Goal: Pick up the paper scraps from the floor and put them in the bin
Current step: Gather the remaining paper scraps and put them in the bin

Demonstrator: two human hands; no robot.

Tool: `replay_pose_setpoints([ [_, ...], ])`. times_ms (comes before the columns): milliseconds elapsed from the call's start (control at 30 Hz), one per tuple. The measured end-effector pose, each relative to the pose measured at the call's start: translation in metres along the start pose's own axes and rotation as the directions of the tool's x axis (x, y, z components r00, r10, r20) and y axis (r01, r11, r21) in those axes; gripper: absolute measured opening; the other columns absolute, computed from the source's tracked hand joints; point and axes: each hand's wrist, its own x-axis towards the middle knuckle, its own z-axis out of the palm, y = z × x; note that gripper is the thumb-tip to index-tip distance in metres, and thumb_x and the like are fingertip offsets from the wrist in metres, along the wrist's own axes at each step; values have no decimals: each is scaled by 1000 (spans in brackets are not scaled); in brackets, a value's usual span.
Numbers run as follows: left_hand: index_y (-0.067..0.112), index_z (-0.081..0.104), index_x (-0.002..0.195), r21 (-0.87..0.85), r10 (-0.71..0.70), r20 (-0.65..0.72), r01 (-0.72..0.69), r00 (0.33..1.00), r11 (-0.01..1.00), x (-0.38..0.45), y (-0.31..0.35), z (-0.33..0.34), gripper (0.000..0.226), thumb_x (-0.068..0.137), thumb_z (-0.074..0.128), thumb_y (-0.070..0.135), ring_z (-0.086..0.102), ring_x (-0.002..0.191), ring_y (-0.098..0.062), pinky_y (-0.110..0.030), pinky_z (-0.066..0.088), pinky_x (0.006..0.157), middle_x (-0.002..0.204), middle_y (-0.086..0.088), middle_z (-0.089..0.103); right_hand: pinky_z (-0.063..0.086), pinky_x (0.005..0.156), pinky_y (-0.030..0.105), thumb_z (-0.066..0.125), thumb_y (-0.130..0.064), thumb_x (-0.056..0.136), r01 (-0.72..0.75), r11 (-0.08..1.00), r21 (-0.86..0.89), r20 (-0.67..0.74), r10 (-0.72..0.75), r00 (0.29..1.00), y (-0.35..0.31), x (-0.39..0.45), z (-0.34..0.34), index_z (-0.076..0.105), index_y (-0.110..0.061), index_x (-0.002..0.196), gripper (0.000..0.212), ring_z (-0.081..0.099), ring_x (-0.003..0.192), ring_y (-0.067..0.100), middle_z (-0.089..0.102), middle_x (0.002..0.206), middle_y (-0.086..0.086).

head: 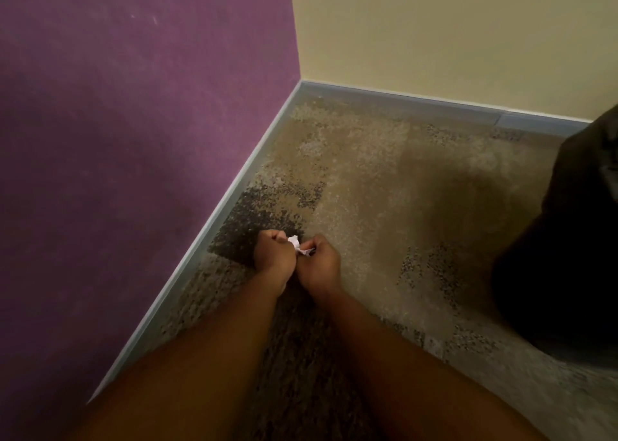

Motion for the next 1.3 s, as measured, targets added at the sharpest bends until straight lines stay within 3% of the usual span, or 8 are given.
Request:
replay_pose_setpoints([
  [200, 7, 58, 116, 8, 31, 129, -32, 991, 999, -25, 26, 18, 22, 100, 45, 14, 51, 90, -18, -26, 36, 75, 107, -8, 59, 43, 60, 26, 72, -25, 86, -83, 993, 84, -19, 84, 996, -14, 7, -40, 59, -12, 78, 20, 58, 67, 13, 65, 75, 2],
  [367, 11, 58, 111, 85, 39, 206, -58, 978, 995, -52, 61, 5, 17, 98, 47, 14, 53, 92, -20, -27, 38, 77, 102, -4, 57, 44, 61, 27, 67, -12, 86, -147, 985, 87, 24, 146, 989, -44, -2, -69, 53, -22, 75, 21, 57, 67, 13, 61, 72, -3],
  [567, 11, 58, 106, 169, 49, 266, -97, 963, 981, -84, 118, -25, 13, 98, 49, 17, 56, 94, -22, -28, 41, 77, 107, -8, 60, 43, 66, 30, 60, -8, 90, -116, 993, 4, 84, 115, 990, -106, -20, -99, 58, -11, 94, 5, 56, 76, 18, 59, 76, -3],
  [700, 11, 62, 112, 229, 27, 313, -103, 949, 968, -111, 151, -40, 22, 97, 51, 23, 59, 102, -29, -33, 48, 84, 119, -14, 60, 42, 63, 26, 58, -4, 91, -124, 992, -4, 88, 124, 988, -145, -39, -129, 62, -2, 107, 17, 56, 79, 19, 61, 88, 6],
  [900, 10, 61, 115, 229, 15, 379, -109, 925, 967, -159, 199, -57, 23, 99, 53, 24, 55, 93, -21, -28, 42, 76, 106, -7, 61, 43, 61, 24, 60, -10, 91, -204, 979, 22, 81, 202, 976, -191, -66, -177, 65, -2, 107, 19, 59, 80, 21, 67, 92, 11],
  [1033, 16, 65, 105, 207, 26, 413, -122, 910, 971, -189, 224, -57, 14, 96, 59, 24, 63, 90, -22, -30, 51, 76, 102, -5, 68, 50, 68, 31, 61, -4, 87, -253, 966, 51, 16, 253, 967, -211, -82, -213, 67, -5, 105, 19, 62, 81, 19, 68, 91, 8],
  [1133, 27, 64, 88, 202, 22, 454, -127, 891, 971, -211, 241, -50, 3, 91, 65, 26, 68, 91, -22, -38, 58, 83, 96, -3, 71, 46, 60, 18, 63, -5, 84, -238, 971, 24, -33, 238, 971, -219, -90, -247, 69, -8, 99, 16, 60, 73, 12, 67, 82, 1],
  [1300, 21, 69, 94, 195, 35, 508, -155, 860, 968, -250, 271, -23, 5, 90, 67, 24, 65, 79, -12, -19, 51, 64, 90, 0, 71, 46, 70, 25, 64, -7, 83, -253, 968, -7, -112, 250, 962, -232, -98, -308, 70, -11, 97, 16, 58, 76, 11, 59, 70, -13],
])
